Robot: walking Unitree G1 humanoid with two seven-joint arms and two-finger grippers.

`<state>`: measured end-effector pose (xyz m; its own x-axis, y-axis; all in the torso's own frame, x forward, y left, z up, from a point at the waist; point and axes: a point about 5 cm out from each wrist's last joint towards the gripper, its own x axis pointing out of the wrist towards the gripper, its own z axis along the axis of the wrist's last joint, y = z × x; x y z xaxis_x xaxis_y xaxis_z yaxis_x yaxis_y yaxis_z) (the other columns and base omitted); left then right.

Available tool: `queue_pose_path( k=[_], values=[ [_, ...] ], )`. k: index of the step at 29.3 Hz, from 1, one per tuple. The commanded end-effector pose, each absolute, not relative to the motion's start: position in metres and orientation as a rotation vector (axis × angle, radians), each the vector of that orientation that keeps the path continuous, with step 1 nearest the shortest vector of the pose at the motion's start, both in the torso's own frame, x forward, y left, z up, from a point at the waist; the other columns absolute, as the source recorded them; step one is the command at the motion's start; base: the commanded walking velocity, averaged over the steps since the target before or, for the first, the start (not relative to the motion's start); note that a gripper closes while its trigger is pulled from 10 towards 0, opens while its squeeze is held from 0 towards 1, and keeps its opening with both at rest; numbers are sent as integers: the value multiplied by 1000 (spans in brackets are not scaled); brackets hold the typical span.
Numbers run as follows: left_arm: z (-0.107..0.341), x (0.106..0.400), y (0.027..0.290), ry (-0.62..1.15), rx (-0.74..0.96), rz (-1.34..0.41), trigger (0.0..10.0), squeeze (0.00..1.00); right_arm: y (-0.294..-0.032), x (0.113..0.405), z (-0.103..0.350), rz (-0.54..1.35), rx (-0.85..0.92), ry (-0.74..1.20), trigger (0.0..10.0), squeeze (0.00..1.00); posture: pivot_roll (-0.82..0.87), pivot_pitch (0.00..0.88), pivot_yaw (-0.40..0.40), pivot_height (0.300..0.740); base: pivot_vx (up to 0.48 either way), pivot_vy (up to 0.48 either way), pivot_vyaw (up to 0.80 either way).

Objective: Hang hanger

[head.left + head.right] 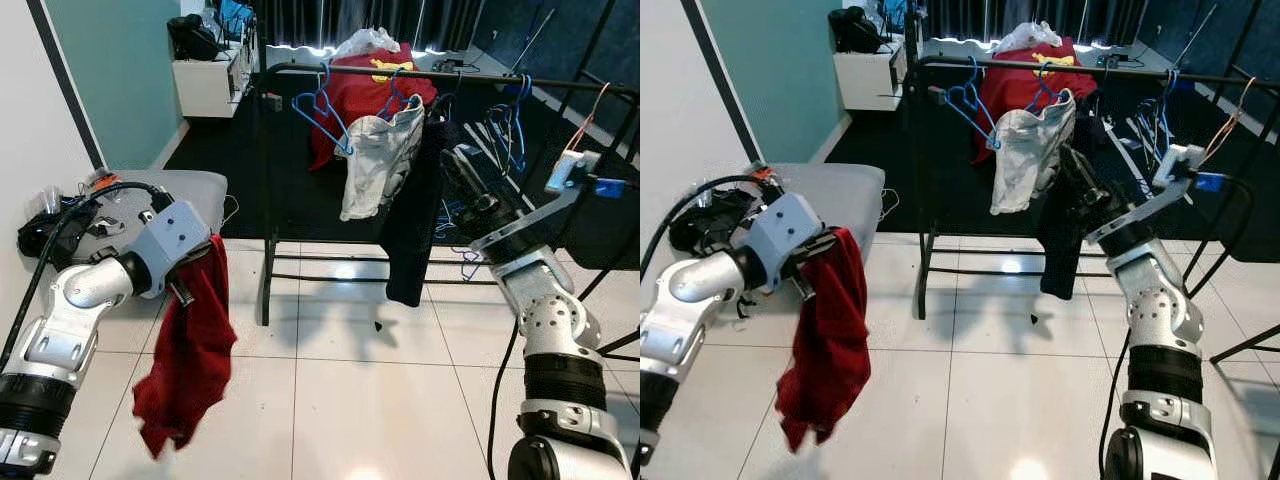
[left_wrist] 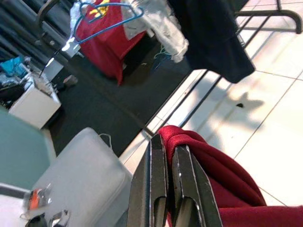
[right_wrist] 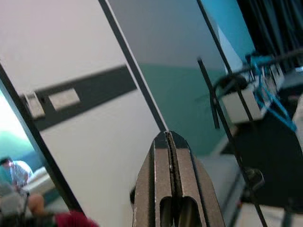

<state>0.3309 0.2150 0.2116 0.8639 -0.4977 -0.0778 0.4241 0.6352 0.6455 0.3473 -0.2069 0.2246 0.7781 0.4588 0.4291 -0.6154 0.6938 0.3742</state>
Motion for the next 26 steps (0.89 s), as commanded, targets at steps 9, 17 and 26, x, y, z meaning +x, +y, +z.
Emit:
queue_pose_path(
  k=[9, 17, 26],
  values=[
    [235, 351, 219, -98, 520, -363, 10000, 0, -199, 352, 176, 501, 300, -48, 10000, 0, -38, 0, -23, 740, 0, 0, 0],
    [282, 362, 210, -171, 269, -283, 10000, 0, -179, 333, 135, 608, 162, 89, 10000, 0, -42, 0, -23, 740, 0, 0, 0],
    [297, 361, 196, -166, 222, -293, 10000, 0, -153, 319, 117, 761, 156, 134, 10000, 1000, -42, 0, -29, 740, 0, 0, 0]
  ],
)
